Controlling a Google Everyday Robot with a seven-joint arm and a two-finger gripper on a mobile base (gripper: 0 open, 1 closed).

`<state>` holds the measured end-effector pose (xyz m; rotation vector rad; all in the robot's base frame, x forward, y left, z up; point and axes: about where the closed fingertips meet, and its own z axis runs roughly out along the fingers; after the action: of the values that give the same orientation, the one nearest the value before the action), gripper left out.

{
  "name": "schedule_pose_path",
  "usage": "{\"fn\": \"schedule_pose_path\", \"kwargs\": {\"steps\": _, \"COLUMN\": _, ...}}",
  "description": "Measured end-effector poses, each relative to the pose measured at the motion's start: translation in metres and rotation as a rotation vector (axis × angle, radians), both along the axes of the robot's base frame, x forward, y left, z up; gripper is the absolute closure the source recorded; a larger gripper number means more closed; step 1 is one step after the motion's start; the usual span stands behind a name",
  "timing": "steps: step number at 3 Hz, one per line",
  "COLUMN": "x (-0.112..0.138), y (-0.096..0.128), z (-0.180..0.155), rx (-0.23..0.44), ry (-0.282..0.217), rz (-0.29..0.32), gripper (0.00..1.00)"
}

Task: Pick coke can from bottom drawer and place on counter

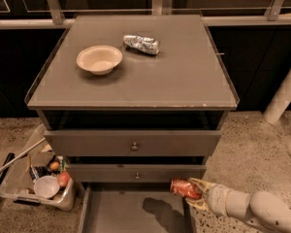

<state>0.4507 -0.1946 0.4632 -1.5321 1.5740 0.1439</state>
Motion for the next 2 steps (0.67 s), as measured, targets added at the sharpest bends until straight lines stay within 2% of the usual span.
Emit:
{"fn": "schedule_pose_path", "kwargs": {"steps": 1, "x": -0.019, "y": 0.0, "z": 0.052, "rx": -0.042, "ry": -0.069, "rz": 0.034, "gripper": 1.0}}
{"fn": "schedule_pose_path", "kwargs": {"steps": 2, "x": -0.031, "y": 0.005, "z": 0.089, "rx": -0.05, "ry": -0.088, "rz": 0.089, "gripper": 1.0}}
